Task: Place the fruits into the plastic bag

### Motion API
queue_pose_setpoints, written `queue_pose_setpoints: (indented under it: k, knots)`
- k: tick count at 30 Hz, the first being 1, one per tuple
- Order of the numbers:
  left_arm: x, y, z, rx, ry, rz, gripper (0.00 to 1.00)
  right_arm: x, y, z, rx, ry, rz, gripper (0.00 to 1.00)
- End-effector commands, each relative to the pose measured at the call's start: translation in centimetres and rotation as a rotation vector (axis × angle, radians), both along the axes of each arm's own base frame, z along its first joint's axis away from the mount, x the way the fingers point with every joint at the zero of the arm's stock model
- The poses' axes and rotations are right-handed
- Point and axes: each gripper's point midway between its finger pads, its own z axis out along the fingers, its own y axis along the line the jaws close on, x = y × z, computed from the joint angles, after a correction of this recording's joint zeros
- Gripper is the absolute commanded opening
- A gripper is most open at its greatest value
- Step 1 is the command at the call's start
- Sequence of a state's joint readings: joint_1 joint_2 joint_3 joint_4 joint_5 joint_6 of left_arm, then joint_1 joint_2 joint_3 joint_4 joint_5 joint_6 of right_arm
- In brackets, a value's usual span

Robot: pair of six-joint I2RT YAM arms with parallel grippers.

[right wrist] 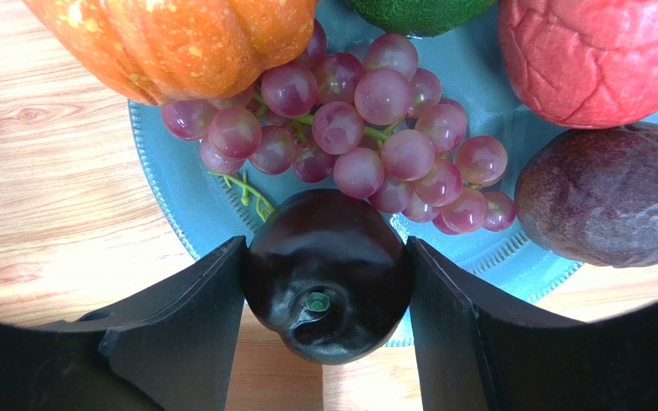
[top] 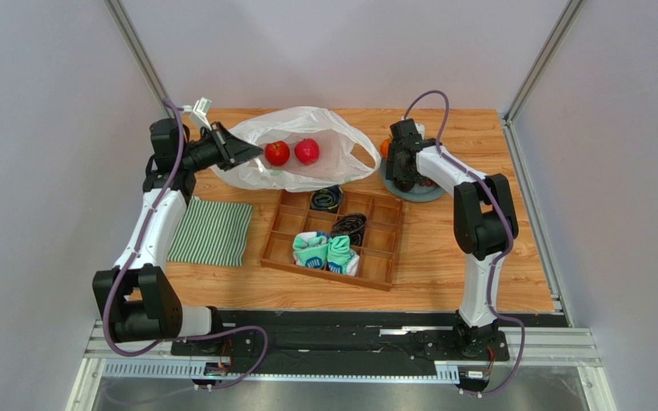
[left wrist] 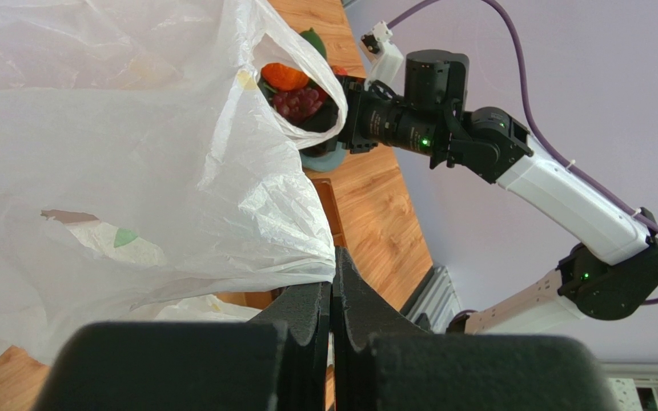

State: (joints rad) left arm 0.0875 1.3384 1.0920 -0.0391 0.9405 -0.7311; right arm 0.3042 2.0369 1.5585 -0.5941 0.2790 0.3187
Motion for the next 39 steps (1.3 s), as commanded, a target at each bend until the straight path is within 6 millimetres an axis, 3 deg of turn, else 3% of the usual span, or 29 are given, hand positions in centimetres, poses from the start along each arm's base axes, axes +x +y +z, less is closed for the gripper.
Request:
queue_pose_setpoints:
  k: [1, 7, 8, 13, 14, 17, 18, 19, 21, 24, 25, 26, 28, 31, 32, 34, 35, 37, 38, 39]
  knots:
    - [-0.4, 0.0, 2.2, 0.008, -0.086, -0.008, 0.00, 0.8, -0.4, 2.3, -0.004, -0.056, -0.011, 0.48]
    - [-0.5, 0.0, 2.3, 0.006, -0.089, -0.012, 0.00, 0.3, 0.7, 5.8, 0.057, -0.130, 0.026, 0.45]
    - [-0.6, 0.0, 2.3, 0.006, -0.086, -0.012, 0.00, 0.2, 1.0, 7.3, 0.072, -0.165, 0.039, 0.45]
    - [-0.6, 0.0, 2.3, 0.004, -0.085, -0.012, 0.00, -0.6, 3.6, 11.3, 0.241, -0.264, 0.103, 0.44]
    - [-0.6, 0.0, 2.3, 0.002, -0.083, -0.012, 0.00, -0.9, 4.0, 13.0, 0.273, -0.303, 0.110, 0.44]
    - [-0.5, 0.0, 2.7, 0.002, -0.108, -0.016, 0.00, -1.7, 5.5, 14.9, 0.367, -0.362, 0.125, 0.44]
    - [-0.5, 0.0, 2.7, -0.001, -0.108, -0.015, 0.00, -1.9, 6.3, 17.2, 0.415, -0.423, 0.149, 0.44]
    - [-0.5, 0.0, 2.7, -0.004, -0.109, -0.017, 0.00, -2.3, 6.6, 16.9, 0.429, -0.427, 0.151, 0.44]
    - [-0.5, -0.1, 2.8, -0.007, -0.107, -0.018, 0.00, -3.1, 9.3, 19.2, 0.534, -0.483, 0.214, 0.43]
    - [-0.6, -0.1, 2.8, -0.010, -0.109, -0.021, 0.00, -4.0, 13.1, 20.5, 0.614, -0.494, 0.293, 0.43]
    - [-0.6, -0.1, 2.9, -0.009, -0.114, -0.022, 0.00, -3.7, 14.1, 19.6, 0.615, -0.471, 0.307, 0.43]
    - [-0.6, -0.1, 2.9, -0.010, -0.112, -0.022, 0.00, -3.7, 15.9, 20.8, 0.636, -0.483, 0.343, 0.43]
    - [-0.6, -0.1, 2.9, -0.009, -0.114, -0.022, 0.00, -3.1, 18.1, 19.2, 0.639, -0.437, 0.363, 0.42]
    - [-0.7, -0.1, 3.0, -0.009, -0.117, -0.022, 0.00, -2.5, 21.7, 20.0, 0.672, -0.438, 0.409, 0.41]
    - [-0.7, -0.1, 3.0, -0.010, -0.116, -0.022, 0.00, -2.1, 23.6, 19.5, 0.679, -0.429, 0.431, 0.41]
    - [-0.7, -0.1, 3.0, -0.011, -0.115, -0.024, 0.00, -1.6, 25.4, 19.0, 0.693, -0.424, 0.440, 0.41]
    - [-0.7, -0.1, 3.1, -0.012, -0.115, -0.025, 0.00, -1.4, 26.9, 17.8, 0.697, -0.408, 0.450, 0.41]
    - [-0.7, -0.2, 3.2, -0.013, -0.118, -0.026, 0.00, -0.4, 28.5, 18.7, 0.727, -0.425, 0.454, 0.41]
    - [-0.7, -0.1, 3.1, -0.014, -0.117, -0.026, 0.00, -0.3, 29.6, 17.0, 0.725, -0.397, 0.457, 0.41]
    - [-0.8, -0.1, 3.2, -0.013, -0.120, -0.026, 0.00, 0.2, 30.4, 18.2, 0.741, -0.421, 0.464, 0.41]
